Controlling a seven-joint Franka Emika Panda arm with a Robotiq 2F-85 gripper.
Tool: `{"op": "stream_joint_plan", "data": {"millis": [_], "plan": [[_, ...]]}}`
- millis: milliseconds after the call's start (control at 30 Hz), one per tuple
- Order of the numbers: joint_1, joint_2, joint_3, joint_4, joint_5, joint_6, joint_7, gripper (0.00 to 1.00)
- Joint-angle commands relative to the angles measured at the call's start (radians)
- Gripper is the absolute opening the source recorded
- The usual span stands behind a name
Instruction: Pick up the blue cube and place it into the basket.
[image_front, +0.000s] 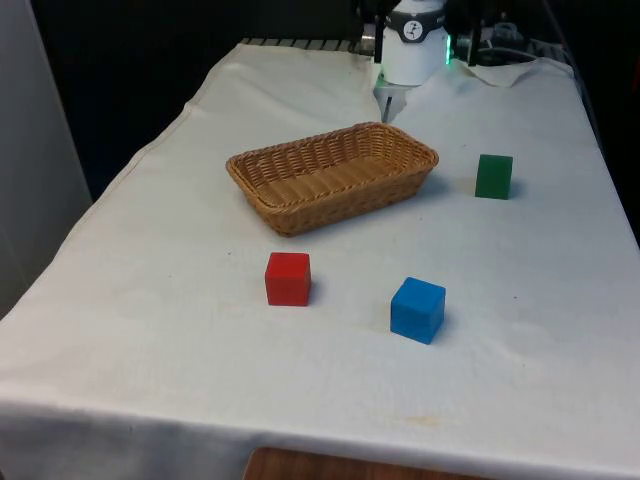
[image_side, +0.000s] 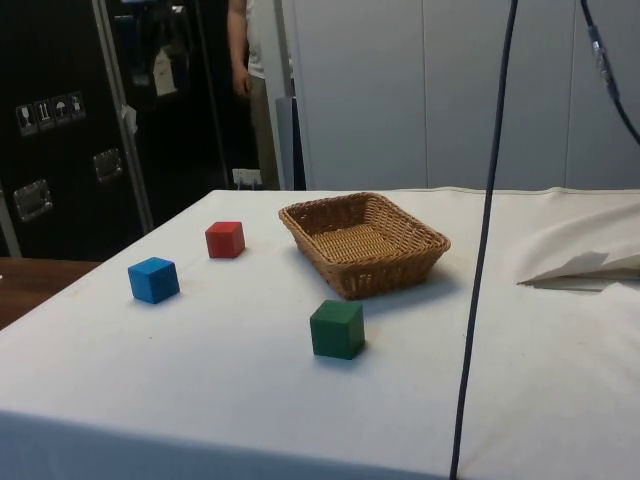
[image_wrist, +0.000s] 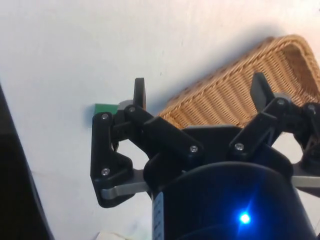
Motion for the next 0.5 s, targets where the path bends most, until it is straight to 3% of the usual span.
{"op": "stream_joint_plan", "data": {"millis": [0, 233, 467], "plan": [[0.005, 0.017, -0.002, 0.015, -0.014, 0.008, 0.008, 1.0], [0.006, 0.062, 0.001, 0.054, -0.03, 0.034, 0.007, 1.0], [0.005, 0.065, 0.002, 0.06, -0.028, 0.034, 0.005, 1.0]]}}
